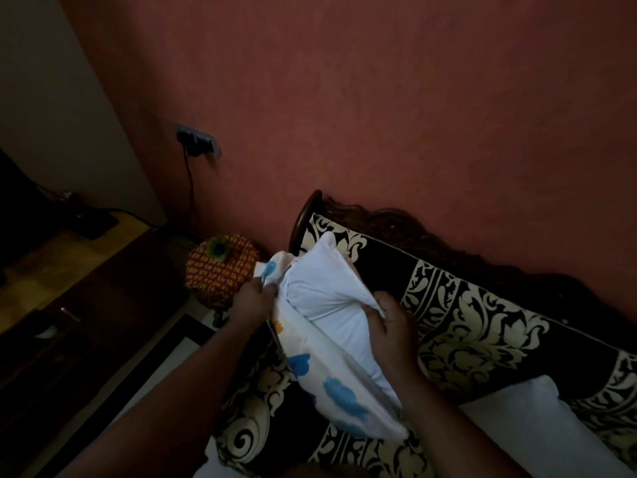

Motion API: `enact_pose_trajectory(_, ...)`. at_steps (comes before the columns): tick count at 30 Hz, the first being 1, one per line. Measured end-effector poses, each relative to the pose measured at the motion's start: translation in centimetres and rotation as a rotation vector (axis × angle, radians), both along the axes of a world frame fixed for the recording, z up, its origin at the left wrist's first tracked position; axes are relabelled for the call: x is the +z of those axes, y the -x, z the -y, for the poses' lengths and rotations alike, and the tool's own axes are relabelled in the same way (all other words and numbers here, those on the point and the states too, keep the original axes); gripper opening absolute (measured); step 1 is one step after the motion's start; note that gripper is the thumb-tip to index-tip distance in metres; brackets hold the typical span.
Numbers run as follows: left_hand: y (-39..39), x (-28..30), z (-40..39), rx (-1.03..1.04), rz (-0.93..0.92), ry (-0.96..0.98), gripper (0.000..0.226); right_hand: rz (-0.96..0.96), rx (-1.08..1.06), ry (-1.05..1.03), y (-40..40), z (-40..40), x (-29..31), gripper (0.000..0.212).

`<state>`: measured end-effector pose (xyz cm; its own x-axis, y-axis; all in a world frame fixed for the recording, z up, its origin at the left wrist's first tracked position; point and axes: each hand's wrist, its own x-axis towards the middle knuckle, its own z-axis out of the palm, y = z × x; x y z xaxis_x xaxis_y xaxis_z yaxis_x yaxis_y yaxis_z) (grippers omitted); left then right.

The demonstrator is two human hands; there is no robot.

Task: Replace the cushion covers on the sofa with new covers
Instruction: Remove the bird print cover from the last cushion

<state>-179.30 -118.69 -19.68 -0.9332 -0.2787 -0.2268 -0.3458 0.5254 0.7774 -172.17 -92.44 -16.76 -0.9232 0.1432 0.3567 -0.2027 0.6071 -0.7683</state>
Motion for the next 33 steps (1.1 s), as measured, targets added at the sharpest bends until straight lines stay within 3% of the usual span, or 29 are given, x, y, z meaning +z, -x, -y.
enact_pose_trajectory(2,-0.5,-0.2,0.0,-0.061,-0.045,-0.357,0.026,0.005,0.023,0.038,-0.1,-0.3,0.7,0.028)
enact_pose_trajectory(4,-0.7,0.6,0.2,-0.079,-0.091,-0.711,0.036,0.026,0.027,0.109,-0.1,-1.0,1.5,0.018)
enact_pose_trajectory(7,1.6,0.4,2.2,0.056,-0.119,-0.806,0.074,0.052,0.068,0.268,-0.3,-2.2,2.9,0.008)
enact_pose_trajectory(9,3.5,0.0,3.1,0.136,-0.006,-0.81,0.092,0.098,0.108,0.397,-0.3,-2.4,3.6,0.008)
enact_pose_trajectory(11,4.2,0.1,2.4,0.155,0.078,-0.766,0.069,0.175,0.144,0.462,-0.1,-2.2,3.9,0.013)
enact_pose_trajectory(13,4.0,0.9,1.0,0.176,-0.012,-0.706,0.034,0.261,0.162,0.466,0.0,-1.9,3.8,0.019)
enact_pose_trajectory(15,3.3,1.2,0.1,0.282,-0.081,-0.565,0.036,0.341,0.152,0.457,-0.1,-1.7,3.6,0.03)
enact_pose_trajectory(17,2.4,1.5,-0.1,0.383,-0.086,-0.351,0.05,0.361,0.182,0.418,-0.2,-1.4,3.6,0.056)
enact_pose_trajectory(20,1.7,2.5,-1.1,0.384,-0.089,-0.15,0.043,0.347,0.168,0.388,0.4,-0.5,3.5,0.081)
enact_pose_trajectory(23,1.6,3.8,-1.2,0.393,-0.135,-0.048,0.048,0.324,-0.034,0.415,1.0,-0.1,3.3,0.073)
enact_pose_trajectory(26,1.9,4.2,0.2,0.303,-0.157,0.098,0.055,0.231,-0.216,0.452,1.2,-0.5,3.7,0.03)
enact_pose_trajectory(29,2.1,4.1,1.5,0.258,-0.073,0.242,0.053,0.137,-0.269,0.419,1.3,-0.6,4.2,0.031)
enact_pose_trajectory(33,1.7,2.6,5.0,0.311,0.036,0.28,0.055,0.051,-0.344,0.49,1.3,-1.9,5.8,0.024)
